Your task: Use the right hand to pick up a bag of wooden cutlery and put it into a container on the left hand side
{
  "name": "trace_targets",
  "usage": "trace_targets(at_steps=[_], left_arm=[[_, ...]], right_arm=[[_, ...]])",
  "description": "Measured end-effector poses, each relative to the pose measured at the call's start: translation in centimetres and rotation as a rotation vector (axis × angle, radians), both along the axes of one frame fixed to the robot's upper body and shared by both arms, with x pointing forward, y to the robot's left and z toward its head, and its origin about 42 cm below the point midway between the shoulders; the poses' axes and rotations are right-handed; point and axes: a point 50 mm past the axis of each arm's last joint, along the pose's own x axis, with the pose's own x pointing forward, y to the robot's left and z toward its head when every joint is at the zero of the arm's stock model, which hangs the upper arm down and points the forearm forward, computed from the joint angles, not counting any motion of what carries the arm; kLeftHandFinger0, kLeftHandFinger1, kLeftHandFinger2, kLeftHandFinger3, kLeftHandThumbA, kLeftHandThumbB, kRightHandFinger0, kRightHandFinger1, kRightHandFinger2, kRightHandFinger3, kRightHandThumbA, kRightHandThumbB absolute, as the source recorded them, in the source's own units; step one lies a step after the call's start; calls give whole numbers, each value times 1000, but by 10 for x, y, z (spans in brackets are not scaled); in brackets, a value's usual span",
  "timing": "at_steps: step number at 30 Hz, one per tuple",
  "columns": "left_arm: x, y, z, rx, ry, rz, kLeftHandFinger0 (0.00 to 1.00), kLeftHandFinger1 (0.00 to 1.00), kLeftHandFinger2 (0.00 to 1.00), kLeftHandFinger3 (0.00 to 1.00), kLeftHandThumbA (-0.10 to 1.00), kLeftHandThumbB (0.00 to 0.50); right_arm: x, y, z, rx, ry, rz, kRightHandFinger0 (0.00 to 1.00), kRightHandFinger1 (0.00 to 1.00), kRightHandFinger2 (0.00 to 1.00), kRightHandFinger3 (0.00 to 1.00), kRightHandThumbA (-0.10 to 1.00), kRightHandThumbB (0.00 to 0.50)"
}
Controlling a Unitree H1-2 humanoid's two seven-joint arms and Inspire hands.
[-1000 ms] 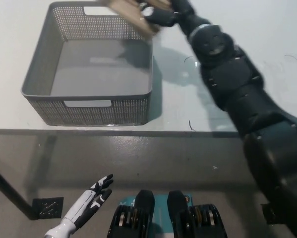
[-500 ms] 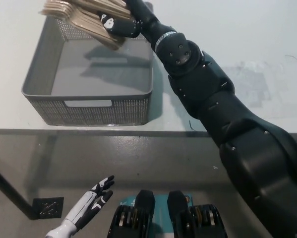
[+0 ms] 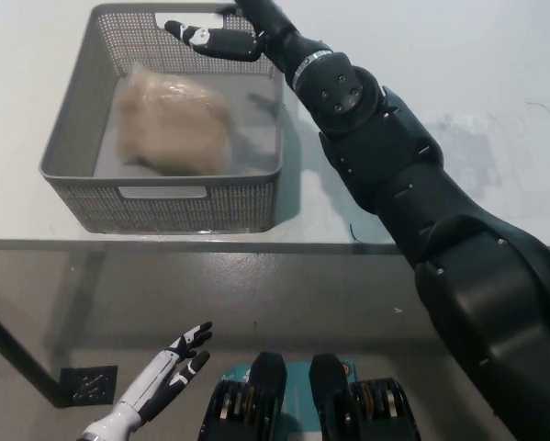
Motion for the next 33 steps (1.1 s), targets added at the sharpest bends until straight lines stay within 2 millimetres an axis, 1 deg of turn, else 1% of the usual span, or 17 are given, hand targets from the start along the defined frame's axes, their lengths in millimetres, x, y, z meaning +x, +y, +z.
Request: trace_targets(at_steps=[4,9,11,12,15,16,17,19,21,22,23,25,26,27,29,32,33], left_arm=[[1,0,1,3,-3,-2,1000,1000,1000,1000,1000,403],[3,-1,3,6,-8,-6,1000,1000,1000,1000,1000,396],[5,-1,4,7,-11,-10,1000,1000,1000,1000,1000,394],[6,-1,5,8,-14,-11,1000,1000,1000,1000,1000,394],[7,-1,6,13,-17,-14,1000,1000,1000,1000,1000,388],[7,0,6,14,-16,-13,1000,1000,1000,1000,1000,389],[7,0,5,14,-16,-13,1000,1000,1000,1000,1000,397],[7,0,5,14,-14,-13,1000,1000,1000,1000,1000,401],[7,0,5,14,-13,-12,1000,1000,1000,1000,1000,392],[7,0,5,14,-12,-11,1000,1000,1000,1000,1000,402],[7,0,5,13,-12,-10,1000,1000,1000,1000,1000,413],[7,1,4,12,-10,-9,1000,1000,1000,1000,1000,425],[7,1,4,12,-9,-8,1000,1000,1000,1000,1000,422],[7,1,4,12,-8,-7,1000,1000,1000,1000,1000,418],[6,1,4,11,-7,-4,1000,1000,1000,1000,1000,415],[6,2,4,9,-7,1,1000,1000,1000,1000,1000,404],[6,3,4,8,-7,2,1000,1000,1000,1000,1000,402]], right_arm=[[2,-5,1,-28,-9,2,1000,1000,1000,1000,1000,455],[4,-13,6,-32,-21,0,1000,1000,1000,1000,1000,414],[5,-19,13,-19,-40,2,1000,1000,1000,1000,1000,451],[6,-24,19,-4,-57,2,1000,1000,1000,1000,1000,452],[6,-43,36,40,-122,-4,1000,1000,1000,1000,1000,362],[5,-50,42,58,-151,-6,1000,1000,1000,1000,1000,411],[4,-56,42,68,-165,-11,1000,1000,1000,1000,1000,354],[-1,-73,43,99,-200,-21,1000,1000,1000,1000,1000,352],[-6,-87,33,127,-210,-32,1000,1000,1000,1000,1000,370],[-10,-93,28,140,-216,-37,1000,1000,1000,1000,1000,380],[-14,-99,21,152,-215,-44,1000,1000,1000,1000,1000,362],[-23,-112,2,180,-205,-59,1000,1000,1000,1000,1000,372],[-28,-117,-7,195,-200,-64,1000,1000,1000,1000,1000,361],[-33,-122,-16,208,-194,-71,1000,1000,1000,1000,1000,366],[-47,-133,-37,237,-180,-85,1000,1000,1000,1000,1000,296],[-70,-148,-70,272,-151,-108,1000,1000,1000,1000,1000,266],[-77,-153,-80,279,-138,-117,1000,1000,1000,1000,1000,273]])
